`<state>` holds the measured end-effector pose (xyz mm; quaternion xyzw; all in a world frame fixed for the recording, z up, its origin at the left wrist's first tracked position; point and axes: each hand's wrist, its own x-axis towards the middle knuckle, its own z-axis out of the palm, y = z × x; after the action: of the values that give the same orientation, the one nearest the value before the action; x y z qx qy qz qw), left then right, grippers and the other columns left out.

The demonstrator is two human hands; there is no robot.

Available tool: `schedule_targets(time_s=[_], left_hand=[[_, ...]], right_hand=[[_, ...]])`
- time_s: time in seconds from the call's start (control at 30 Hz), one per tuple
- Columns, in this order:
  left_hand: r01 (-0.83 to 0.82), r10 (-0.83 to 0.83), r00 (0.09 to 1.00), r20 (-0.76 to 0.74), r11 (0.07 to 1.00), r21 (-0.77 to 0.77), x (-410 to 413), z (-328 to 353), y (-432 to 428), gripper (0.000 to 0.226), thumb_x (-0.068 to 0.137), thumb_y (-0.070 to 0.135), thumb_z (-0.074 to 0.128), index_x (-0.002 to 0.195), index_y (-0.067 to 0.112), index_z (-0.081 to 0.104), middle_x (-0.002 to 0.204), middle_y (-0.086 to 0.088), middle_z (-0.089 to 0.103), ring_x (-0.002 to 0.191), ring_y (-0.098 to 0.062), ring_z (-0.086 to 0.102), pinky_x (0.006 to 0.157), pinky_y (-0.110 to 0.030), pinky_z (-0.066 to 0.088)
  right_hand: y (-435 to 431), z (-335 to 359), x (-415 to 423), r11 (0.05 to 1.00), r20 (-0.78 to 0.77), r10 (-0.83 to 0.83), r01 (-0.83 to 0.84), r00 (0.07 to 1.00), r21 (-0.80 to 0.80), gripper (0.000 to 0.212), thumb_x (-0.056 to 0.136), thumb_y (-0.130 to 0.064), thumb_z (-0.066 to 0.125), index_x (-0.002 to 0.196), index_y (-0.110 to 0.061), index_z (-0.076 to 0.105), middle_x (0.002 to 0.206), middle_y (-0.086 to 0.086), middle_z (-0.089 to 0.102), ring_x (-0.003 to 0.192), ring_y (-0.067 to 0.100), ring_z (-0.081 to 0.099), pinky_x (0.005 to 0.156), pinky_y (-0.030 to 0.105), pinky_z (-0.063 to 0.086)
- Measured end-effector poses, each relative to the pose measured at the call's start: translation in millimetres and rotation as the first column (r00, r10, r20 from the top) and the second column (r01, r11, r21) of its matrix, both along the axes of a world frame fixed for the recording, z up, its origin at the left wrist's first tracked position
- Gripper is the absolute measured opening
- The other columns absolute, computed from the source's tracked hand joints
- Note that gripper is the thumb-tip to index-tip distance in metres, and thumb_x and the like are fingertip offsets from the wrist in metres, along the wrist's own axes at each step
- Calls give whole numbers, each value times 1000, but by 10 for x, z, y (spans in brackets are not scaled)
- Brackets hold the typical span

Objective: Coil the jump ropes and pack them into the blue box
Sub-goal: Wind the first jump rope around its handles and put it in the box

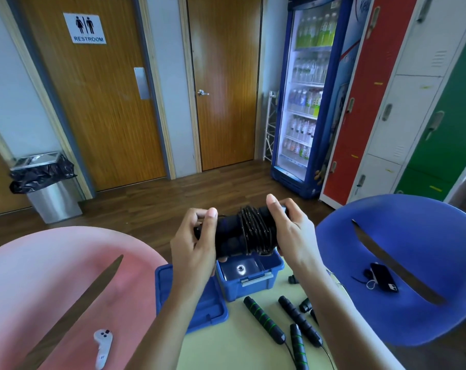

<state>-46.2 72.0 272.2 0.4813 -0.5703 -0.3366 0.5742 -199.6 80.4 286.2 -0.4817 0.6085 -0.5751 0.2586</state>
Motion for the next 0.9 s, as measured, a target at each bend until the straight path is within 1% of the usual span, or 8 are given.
schedule_targets(time_s=[0.1, 0.23, 0.37, 0.47, 0.53, 0.63, 0.73, 0.9], left_hand=[[28, -23, 996, -92, 998, 57, -11, 4, -10, 27, 96, 30, 54, 78, 10, 52, 77, -31, 54, 48, -49, 56, 28, -18, 30], [115, -105, 989, -106, 989, 94, 20, 14, -30, 26, 94, 31, 57, 73, 16, 53, 71, -27, 59, 42, -37, 60, 34, -22, 34], [156, -145, 984, -105, 982, 109, 29, 74, -64, 21, 88, 32, 66, 75, 16, 63, 74, -25, 63, 46, -39, 63, 38, -28, 44], [103, -74, 982, -177, 981, 163, -55, 11, -112, 12, 85, 29, 70, 76, 22, 71, 82, -18, 68, 57, -38, 68, 38, -26, 45], [84, -39, 974, -222, 976, 200, -168, -83, -124, 11, 87, 29, 67, 79, 23, 72, 85, -13, 68, 62, -32, 68, 38, -26, 45], [36, 11, 976, -219, 977, 211, -354, -218, -160, 17, 91, 30, 61, 79, 24, 71, 77, -9, 67, 55, -29, 63, 37, -26, 43], [-54, 104, 975, -196, 969, 242, -519, -358, -265, 18, 90, 25, 60, 76, 22, 72, 74, -6, 67, 53, -32, 60, 37, -26, 39], [-86, 186, 948, -257, 930, 358, -856, -485, -418, 17, 87, 16, 58, 77, 15, 72, 75, -11, 66, 45, -31, 56, 34, -22, 35]], right_hand=[[28, 2, 2, 993, -22, 8, -11, 1000, -116, 44, 93, -47, 51, 74, -8, 46, 63, 0, 43, 61, 13, 38, 60, 31, 34], [35, -83, -1, 981, -4, 22, -22, 1000, -193, 37, 94, -44, 50, 66, -20, 42, 57, -9, 41, 58, 10, 35, 54, 24, 32], [50, -113, -186, 982, 119, 186, -188, 975, 5, 41, 94, -48, 49, 74, -13, 48, 68, 3, 50, 57, 19, 55, 52, 31, 48], [27, -96, -283, 929, 362, 247, -326, 899, 176, 58, 85, -65, 48, 102, -11, 63, 100, 11, 63, 84, 27, 69, 59, 37, 59], [-42, -164, -272, 954, 311, 139, -211, 940, 211, 55, 87, -64, 44, 91, -14, 65, 93, 11, 66, 78, 25, 68, 58, 33, 58], [-141, -335, -280, 991, 78, -51, 41, 996, 124, 46, 92, -55, 44, 72, -15, 41, 72, 0, 48, 65, 16, 47, 61, 27, 42], [-236, -441, -400, 998, 56, -51, 49, 997, 40, 43, 97, -36, 46, 68, -6, 35, 63, 0, 37, 62, 12, 33, 59, 31, 31], [-482, -549, -703, 999, 4, -15, 15, 1000, 40, 41, 98, -32, 45, 65, -9, 32, 58, -5, 34, 53, 6, 27, 52, 21, 29]])
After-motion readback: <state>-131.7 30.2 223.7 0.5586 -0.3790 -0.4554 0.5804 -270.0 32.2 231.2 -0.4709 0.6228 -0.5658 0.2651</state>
